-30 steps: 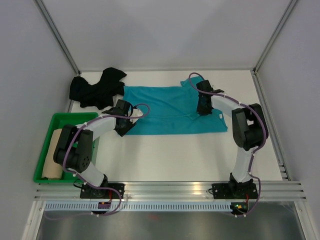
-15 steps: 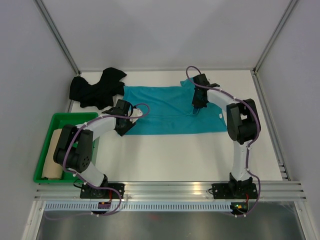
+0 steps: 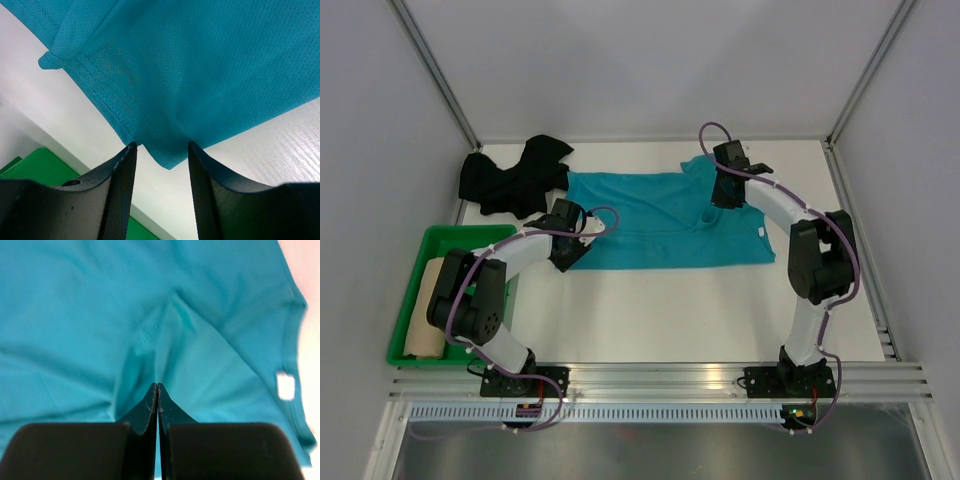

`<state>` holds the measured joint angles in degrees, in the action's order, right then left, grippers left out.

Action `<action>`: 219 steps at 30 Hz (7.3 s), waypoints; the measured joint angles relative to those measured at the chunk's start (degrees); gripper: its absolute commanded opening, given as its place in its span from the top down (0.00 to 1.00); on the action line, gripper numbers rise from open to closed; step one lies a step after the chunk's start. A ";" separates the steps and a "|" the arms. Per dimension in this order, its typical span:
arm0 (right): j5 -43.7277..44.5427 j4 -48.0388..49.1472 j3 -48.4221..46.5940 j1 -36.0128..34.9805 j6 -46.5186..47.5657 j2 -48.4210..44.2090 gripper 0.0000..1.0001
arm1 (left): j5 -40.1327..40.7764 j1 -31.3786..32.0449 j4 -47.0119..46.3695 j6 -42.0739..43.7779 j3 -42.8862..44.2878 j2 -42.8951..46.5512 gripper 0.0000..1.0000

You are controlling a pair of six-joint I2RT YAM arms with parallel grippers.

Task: Roll the t-shirts
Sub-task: Fold the tshirt

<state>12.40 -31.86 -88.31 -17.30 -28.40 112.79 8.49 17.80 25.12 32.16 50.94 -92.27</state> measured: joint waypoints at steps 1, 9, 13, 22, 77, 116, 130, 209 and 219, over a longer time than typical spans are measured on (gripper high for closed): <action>0.11 0.15 2.34 0.00 0.15 -2.14 1.00 | 0.00 0.00 0.00 0.00 0.00 0.00 0.49; -2.99 0.50 12.98 0.00 -0.94 -4.33 1.00 | 0.00 0.00 0.00 0.00 0.00 0.00 0.48; -4.76 0.74 11.47 -0.11 -1.44 -1.01 1.00 | 0.00 0.00 0.00 0.02 0.00 0.00 0.48; -4.81 0.85 0.48 -1.01 -2.14 5.25 1.00 | 0.26 0.00 -0.02 0.02 0.00 0.00 0.48; -11.41 5.88 36.94 20.63 -2.73 -20.15 1.00 | 8.96 6.97 -7.50 9.77 -8.11 2.27 0.98; -10.75 -17.07 36.65 20.55 -7.65 -57.81 0.58 | -10.25 -4.07 34.05 1.77 14.56 21.44 0.78; -12.37 1.18 0.31 16.06 1.62 -4.20 0.45 | -14.58 -9.73 17.35 -16.72 31.02 -9.77 0.36; -15.13 -1.57 41.81 14.16 4.35 -42.12 1.00 | -25.03 -14.19 3.06 -2.97 -2.14 15.82 0.98; -15.43 -1.20 50.21 14.16 1.64 -38.42 0.93 | -24.83 -14.19 4.20 -0.04 -8.31 13.53 0.64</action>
<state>-3.03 -33.06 -38.11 -3.14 -26.76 74.37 -16.34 3.62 29.32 32.12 42.63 -78.74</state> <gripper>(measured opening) 0.012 0.130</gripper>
